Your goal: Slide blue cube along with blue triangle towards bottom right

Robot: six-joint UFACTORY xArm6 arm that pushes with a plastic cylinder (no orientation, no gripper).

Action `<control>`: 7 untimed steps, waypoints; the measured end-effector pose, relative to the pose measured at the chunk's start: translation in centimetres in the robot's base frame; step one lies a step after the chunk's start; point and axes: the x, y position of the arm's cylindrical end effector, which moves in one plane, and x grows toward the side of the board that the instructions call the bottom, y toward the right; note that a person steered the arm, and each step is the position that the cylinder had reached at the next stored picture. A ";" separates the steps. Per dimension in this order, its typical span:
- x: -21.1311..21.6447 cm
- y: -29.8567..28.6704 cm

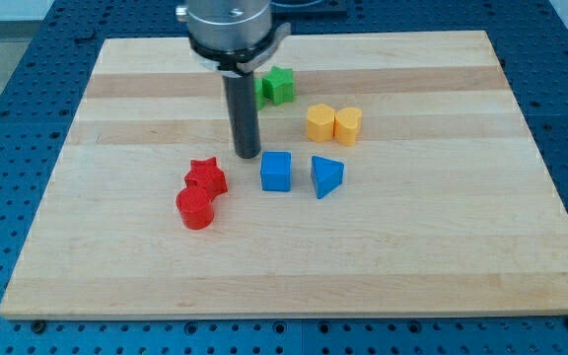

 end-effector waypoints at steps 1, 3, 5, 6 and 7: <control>0.6 -1.9; 2.8 0.0; 3.7 1.4; 3.7 3.2; 3.7 5.0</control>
